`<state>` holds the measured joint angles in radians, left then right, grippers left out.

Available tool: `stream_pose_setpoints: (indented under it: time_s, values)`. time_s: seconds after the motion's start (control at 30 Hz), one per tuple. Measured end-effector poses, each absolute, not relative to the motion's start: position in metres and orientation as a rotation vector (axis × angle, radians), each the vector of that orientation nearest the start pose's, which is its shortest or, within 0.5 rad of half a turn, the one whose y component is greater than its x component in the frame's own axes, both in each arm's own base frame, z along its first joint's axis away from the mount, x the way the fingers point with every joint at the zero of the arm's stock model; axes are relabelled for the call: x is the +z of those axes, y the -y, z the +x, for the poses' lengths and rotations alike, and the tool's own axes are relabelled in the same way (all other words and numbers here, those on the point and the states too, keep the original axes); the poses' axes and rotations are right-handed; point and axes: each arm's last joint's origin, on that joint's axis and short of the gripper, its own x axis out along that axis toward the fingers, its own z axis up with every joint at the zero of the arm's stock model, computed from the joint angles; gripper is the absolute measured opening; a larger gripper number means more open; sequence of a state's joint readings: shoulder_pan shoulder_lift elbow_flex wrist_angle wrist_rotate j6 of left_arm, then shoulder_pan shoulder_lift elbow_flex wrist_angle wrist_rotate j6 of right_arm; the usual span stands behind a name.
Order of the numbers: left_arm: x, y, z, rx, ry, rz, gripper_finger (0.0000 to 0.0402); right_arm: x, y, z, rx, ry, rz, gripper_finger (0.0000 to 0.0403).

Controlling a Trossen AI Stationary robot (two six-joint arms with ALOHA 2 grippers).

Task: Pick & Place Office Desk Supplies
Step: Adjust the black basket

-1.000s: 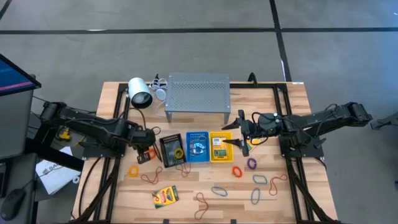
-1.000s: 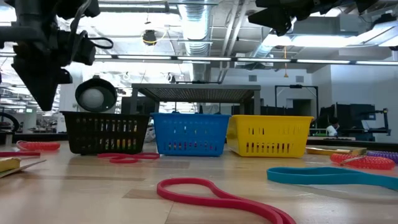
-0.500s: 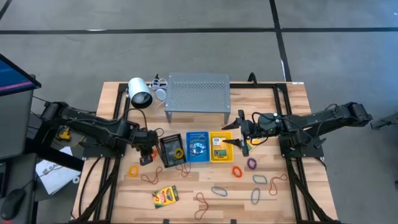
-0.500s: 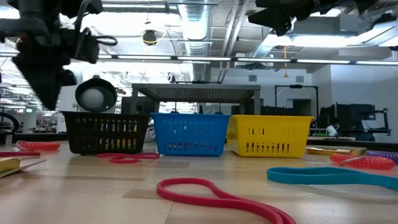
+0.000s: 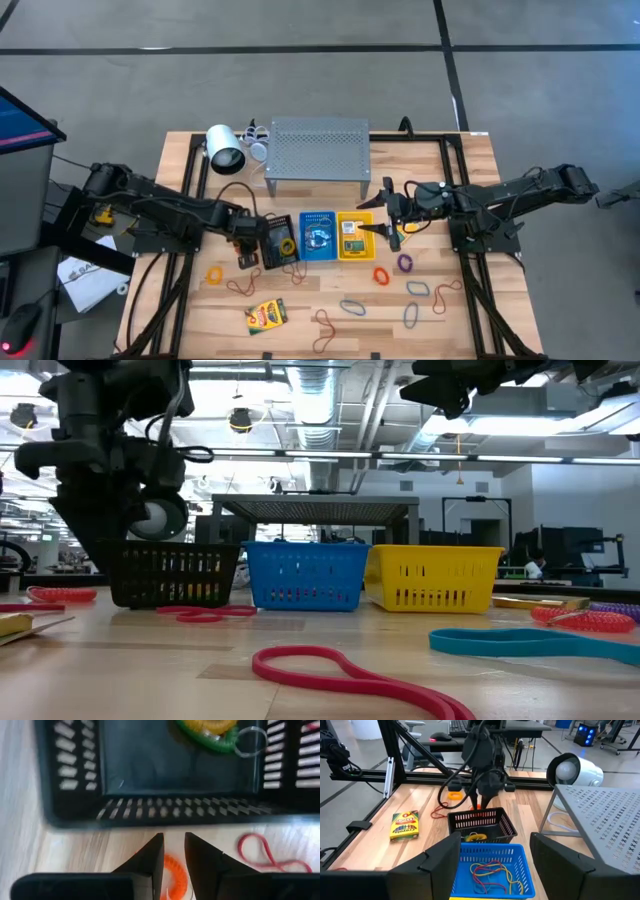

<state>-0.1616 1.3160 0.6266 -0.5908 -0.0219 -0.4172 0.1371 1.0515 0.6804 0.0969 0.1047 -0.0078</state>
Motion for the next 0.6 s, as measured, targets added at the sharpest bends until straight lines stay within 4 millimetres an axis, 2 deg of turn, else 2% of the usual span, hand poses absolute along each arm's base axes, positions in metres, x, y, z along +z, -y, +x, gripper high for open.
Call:
stream_pose_setpoints:
  time_s: [0.43, 0.6]
  values:
    - [0.164, 0.025, 0.215, 0.143, -1.145, -0.129, 0.0039, 0.273, -0.029, 0.230, 0.034, -0.280, -0.034, 0.0234]
    - [0.162, 0.023, 0.211, 0.157, -1.189, -0.124, 0.0033, 0.273, -0.029, 0.230, 0.034, -0.280, -0.033, 0.0234]
